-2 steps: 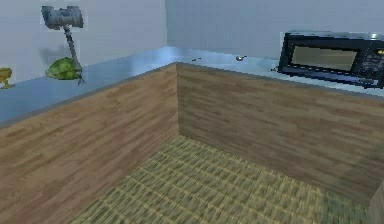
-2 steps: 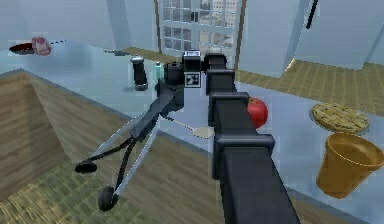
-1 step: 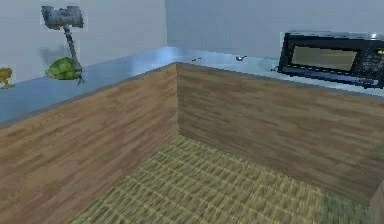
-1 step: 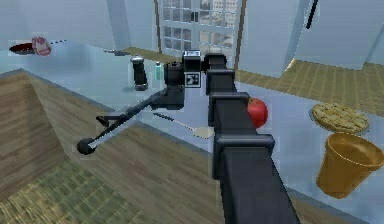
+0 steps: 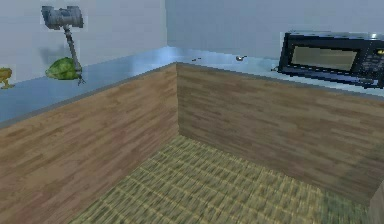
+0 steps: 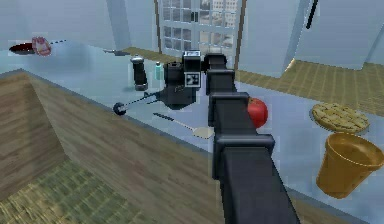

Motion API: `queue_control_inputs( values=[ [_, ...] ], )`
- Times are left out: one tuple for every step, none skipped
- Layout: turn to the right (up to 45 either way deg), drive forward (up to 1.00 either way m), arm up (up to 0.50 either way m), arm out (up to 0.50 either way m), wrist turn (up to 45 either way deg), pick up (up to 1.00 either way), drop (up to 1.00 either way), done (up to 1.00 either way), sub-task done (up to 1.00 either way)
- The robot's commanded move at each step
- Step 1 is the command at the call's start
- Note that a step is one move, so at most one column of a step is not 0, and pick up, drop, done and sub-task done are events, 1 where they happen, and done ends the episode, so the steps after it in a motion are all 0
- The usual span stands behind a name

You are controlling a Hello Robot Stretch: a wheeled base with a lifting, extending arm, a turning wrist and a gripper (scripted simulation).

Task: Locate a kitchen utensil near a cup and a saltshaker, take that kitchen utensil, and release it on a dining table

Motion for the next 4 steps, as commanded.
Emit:
queue_control_inputs(
  values=[
    [0.0,0.00,0.00,0.00,45.0,0.00,0.00,0.00,0.00],
    [0.0,0.00,0.00,0.00,27.0,0.00,0.00,0.00,0.00],
    [0.0,0.00,-0.14,0.00,0.0,0.00,0.00,0.00,0.00],
    [0.0,0.00,0.00,0.00,0.0,1.00,0.00,0.00,0.00]
  ],
)
